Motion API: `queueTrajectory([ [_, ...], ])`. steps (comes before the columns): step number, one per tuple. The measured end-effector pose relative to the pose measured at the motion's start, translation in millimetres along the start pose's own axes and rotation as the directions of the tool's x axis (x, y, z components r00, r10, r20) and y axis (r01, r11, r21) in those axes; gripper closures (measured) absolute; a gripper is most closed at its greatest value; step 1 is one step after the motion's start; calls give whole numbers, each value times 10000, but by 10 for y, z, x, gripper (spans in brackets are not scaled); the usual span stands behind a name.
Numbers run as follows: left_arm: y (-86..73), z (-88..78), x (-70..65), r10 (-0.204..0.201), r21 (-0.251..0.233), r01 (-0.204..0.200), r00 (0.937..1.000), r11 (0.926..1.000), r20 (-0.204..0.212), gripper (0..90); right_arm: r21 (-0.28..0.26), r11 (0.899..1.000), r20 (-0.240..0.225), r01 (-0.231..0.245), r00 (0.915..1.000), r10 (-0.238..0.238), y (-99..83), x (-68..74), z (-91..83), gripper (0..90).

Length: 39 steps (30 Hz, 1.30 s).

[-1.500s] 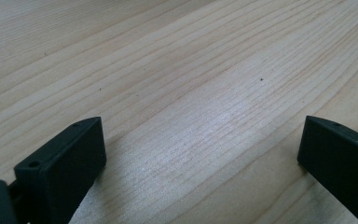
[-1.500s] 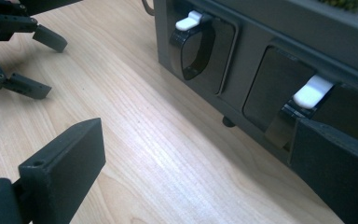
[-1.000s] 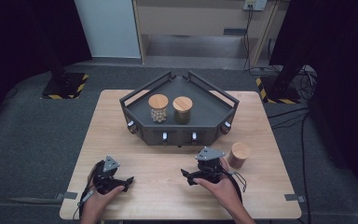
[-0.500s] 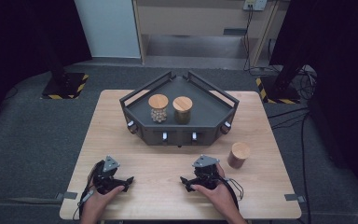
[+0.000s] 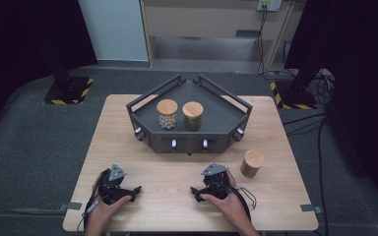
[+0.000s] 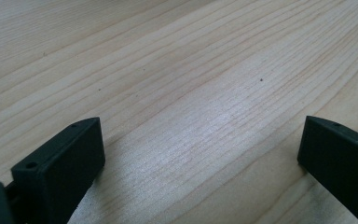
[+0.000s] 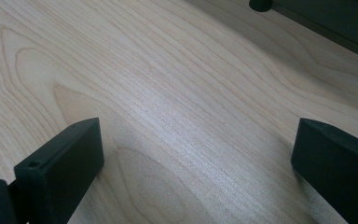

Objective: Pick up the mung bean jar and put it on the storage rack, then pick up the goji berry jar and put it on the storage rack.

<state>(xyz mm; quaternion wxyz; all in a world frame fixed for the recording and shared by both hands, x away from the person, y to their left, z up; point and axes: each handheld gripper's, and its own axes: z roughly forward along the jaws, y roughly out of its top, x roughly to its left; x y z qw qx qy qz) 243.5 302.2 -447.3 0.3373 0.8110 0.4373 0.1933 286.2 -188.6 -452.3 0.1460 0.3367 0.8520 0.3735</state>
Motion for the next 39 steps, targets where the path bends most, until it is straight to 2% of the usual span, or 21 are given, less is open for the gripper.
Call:
queueTrajectory([
  [6, 0, 0, 1, -3, 1, 3, 10000, 10000, 4, 0, 4, 10000, -31, -13, 10000, 13, 2, -8, -1, 22],
  [10, 1, 0, 1, -2, 3, 2, 10000, 10000, 3, 0, -103, 9997, -84, -235, 9997, 234, -9, -31, -22, 36],
  [14, 1, 0, 2, -2, 3, 2, 10000, 10000, 7, 0, -215, 9996, -95, -192, 9998, 190, 1, -41, -70, 38],
  [25, 1, 0, 1, -3, 3, 3, 10000, 10000, 5, 0, -593, 9982, -107, -93, 9999, 87, 104, -109, -318, 38],
  [39, 1, 0, 1, -2, 2, 2, 10000, 10000, 4, 0, -668, 9976, -19, 184, 9998, -186, 217, -203, -589, 39],
])
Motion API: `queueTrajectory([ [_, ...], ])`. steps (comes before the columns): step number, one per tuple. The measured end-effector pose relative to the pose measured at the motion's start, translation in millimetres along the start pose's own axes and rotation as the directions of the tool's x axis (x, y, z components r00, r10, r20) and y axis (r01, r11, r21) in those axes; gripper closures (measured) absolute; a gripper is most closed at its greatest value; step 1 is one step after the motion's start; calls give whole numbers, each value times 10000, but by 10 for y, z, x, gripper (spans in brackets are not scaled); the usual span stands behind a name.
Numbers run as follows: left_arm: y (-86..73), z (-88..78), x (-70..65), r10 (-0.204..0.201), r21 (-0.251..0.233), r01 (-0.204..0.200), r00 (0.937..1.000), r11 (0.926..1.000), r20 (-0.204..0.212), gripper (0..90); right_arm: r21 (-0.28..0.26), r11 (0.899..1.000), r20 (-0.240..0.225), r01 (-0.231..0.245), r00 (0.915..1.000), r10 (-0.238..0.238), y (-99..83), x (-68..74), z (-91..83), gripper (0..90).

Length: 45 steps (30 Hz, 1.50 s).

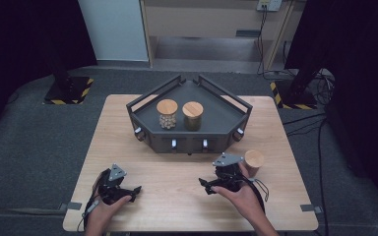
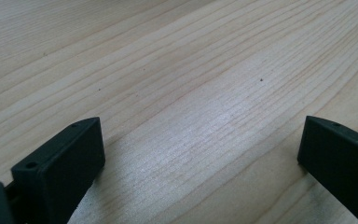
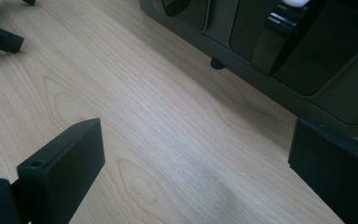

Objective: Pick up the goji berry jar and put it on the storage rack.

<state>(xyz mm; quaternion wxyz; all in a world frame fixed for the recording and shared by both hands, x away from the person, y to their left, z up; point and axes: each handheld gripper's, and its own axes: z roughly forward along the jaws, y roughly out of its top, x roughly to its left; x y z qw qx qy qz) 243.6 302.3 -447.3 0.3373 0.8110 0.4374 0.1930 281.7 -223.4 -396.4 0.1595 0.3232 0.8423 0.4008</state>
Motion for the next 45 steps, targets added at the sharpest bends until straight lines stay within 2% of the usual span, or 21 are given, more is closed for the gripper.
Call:
queueTrajectory([
  [12, 0, 0, 0, -3, -1, 3, 10000, 10000, 0, 0, -136, 9999, 27, 73, 10000, -73, 62, -117, -205, 39],
  [24, 0, 0, 0, 0, 0, 0, 10000, 10000, 0, 0, -267, 9996, 361, -32, 9993, 42, 54, -276, -398, 39],
  [33, 0, 0, -1, 0, -1, 0, 10000, 10000, -4, 0, -316, 9991, 735, -296, 9968, 318, -36, -421, -565, 39],
  [45, -1, 0, -2, -4, -3, 4, 10000, 10000, -9, 0, -473, 9971, 1011, -592, 9928, 637, -159, -565, -697, 37],
])
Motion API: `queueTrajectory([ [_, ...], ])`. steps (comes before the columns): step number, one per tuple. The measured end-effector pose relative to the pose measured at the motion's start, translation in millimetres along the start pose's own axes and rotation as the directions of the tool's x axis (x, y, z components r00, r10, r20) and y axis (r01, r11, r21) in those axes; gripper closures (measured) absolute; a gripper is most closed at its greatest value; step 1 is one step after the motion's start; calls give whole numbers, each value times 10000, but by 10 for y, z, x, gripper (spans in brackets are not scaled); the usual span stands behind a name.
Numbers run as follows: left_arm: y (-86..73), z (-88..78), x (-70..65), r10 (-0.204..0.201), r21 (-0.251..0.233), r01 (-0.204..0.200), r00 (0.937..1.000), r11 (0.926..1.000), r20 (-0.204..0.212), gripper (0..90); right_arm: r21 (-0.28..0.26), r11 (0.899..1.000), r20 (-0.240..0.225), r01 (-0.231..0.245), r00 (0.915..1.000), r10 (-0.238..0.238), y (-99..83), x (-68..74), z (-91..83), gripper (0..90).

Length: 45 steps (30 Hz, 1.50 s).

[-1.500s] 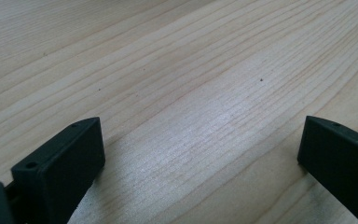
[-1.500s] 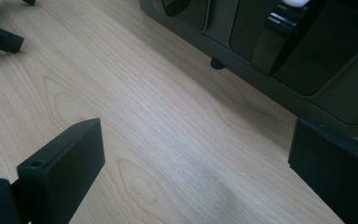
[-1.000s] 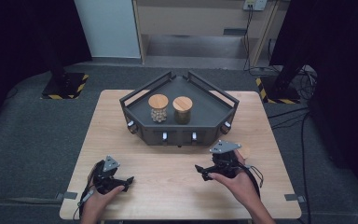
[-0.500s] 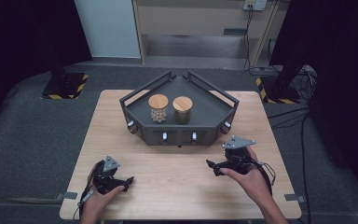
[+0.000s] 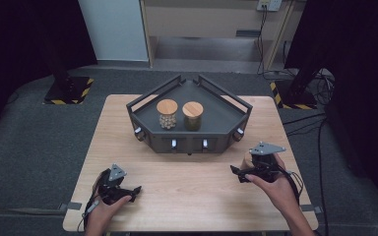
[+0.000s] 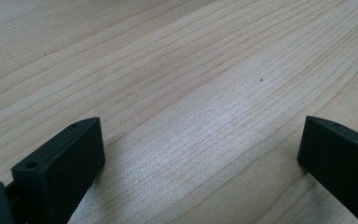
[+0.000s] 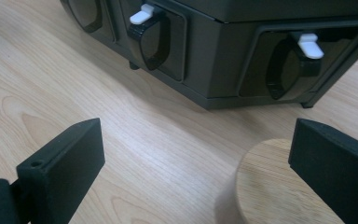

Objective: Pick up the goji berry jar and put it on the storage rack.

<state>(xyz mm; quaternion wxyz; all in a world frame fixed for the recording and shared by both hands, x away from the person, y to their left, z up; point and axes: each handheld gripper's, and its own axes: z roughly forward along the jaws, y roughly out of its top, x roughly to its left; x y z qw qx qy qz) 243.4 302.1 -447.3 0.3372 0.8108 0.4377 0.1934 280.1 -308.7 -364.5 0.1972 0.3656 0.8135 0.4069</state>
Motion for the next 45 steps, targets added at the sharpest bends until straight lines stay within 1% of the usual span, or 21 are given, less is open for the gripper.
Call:
queueTrajectory([
  [8, 0, 0, -2, -3, 0, 3, 10000, 10000, -7, 0, -48, 9999, 157, -146, 9998, 147, -55, -95, -72, 35],
  [9, 0, 0, -2, -3, 1, 3, 10000, 10000, -8, 0, -27, 9997, 181, -235, 9996, 235, -61, -101, -78, 35],
  [12, -1, -1, -3, -4, -2, 4, 10000, 10000, -14, 0, -3, 9997, 221, -239, 9995, 239, -87, -139, -87, 38],
  [21, -1, -1, -6, -10, -2, 10, 10000, 10000, -25, 0, 22, 9989, 296, -472, 9985, 471, -178, -222, -100, 38],
  [23, -1, -1, -6, -7, 1, 7, 10000, 10000, -25, 0, 30, 9983, 316, -589, 9978, 587, -197, -231, -103, 37],
  [28, -1, -1, -6, -9, 1, 9, 10000, 10000, -26, 0, -33, 9985, 282, -549, 9981, 550, -241, -256, -106, 37],
  [33, -1, -1, -6, -10, 1, 10, 10000, 10000, -26, 0, -76, 9979, 225, -645, 9977, 647, -277, -264, -99, 36],
  [36, -1, -1, -7, -10, -1, 10, 10000, 10000, -26, 0, -99, 9982, 190, -590, 9981, 592, -299, -271, -88, 36],
  [45, -1, -2, -8, -10, -1, 10, 10000, 10000, -32, 0, -117, 9976, 133, -688, 9975, 690, -367, -292, -77, 34],
])
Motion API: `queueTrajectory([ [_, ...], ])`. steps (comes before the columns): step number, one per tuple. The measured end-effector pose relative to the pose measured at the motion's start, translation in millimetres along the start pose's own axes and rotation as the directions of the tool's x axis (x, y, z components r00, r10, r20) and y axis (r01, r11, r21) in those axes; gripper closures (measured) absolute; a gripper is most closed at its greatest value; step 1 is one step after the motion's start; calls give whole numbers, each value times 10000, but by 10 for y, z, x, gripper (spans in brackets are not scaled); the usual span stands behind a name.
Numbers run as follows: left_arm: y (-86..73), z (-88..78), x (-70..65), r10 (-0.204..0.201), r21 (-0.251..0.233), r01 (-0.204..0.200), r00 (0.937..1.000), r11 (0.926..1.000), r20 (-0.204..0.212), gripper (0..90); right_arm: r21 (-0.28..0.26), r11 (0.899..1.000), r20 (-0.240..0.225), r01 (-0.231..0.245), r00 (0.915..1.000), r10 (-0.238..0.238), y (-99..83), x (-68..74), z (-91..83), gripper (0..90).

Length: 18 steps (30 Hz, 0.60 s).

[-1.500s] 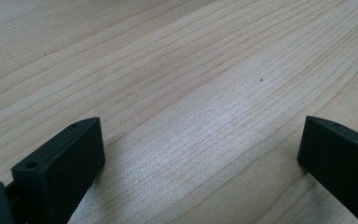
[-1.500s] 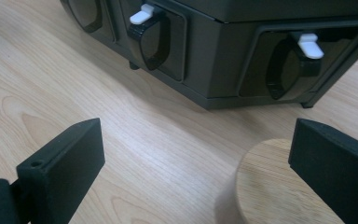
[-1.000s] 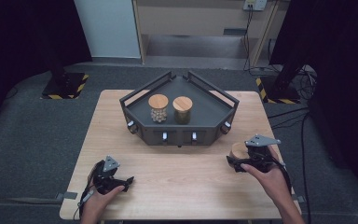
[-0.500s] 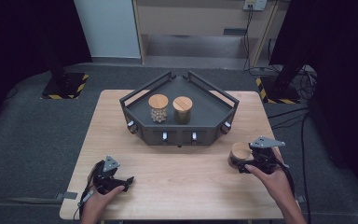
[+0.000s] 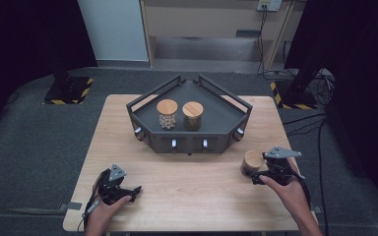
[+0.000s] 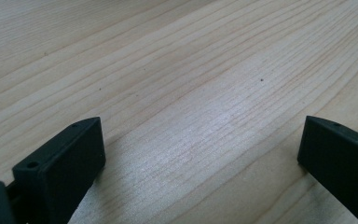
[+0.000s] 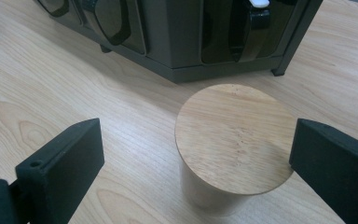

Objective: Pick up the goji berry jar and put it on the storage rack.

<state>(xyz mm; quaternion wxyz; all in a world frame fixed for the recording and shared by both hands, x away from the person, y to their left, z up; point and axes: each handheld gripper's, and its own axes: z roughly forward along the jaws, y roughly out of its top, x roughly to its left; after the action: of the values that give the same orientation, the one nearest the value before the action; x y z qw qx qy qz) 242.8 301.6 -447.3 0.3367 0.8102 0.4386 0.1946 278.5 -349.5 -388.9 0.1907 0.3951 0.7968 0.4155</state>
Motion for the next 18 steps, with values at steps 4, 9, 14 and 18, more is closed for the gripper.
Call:
queueTrajectory([
  [4, 0, 0, -2, -4, 0, 4, 10000, 10000, -5, 0, 43, 10000, 95, -39, 9999, 38, -29, -14, 8, 31],
  [9, 0, 0, -2, -4, -1, 4, 10000, 10000, -5, 0, 57, 10000, 105, -66, 9999, 65, -49, -35, 5, 32],
  [14, -2, 0, -1, -5, -10, 5, 10000, 10000, -2, 0, 164, 9998, 157, -96, 9998, 93, -53, -38, 8, 32],
  [18, 0, 0, -3, -3, 0, 3, 10000, 10000, -10, 0, 236, 9997, 162, -112, 9998, 108, -65, -50, 37, 32],
])
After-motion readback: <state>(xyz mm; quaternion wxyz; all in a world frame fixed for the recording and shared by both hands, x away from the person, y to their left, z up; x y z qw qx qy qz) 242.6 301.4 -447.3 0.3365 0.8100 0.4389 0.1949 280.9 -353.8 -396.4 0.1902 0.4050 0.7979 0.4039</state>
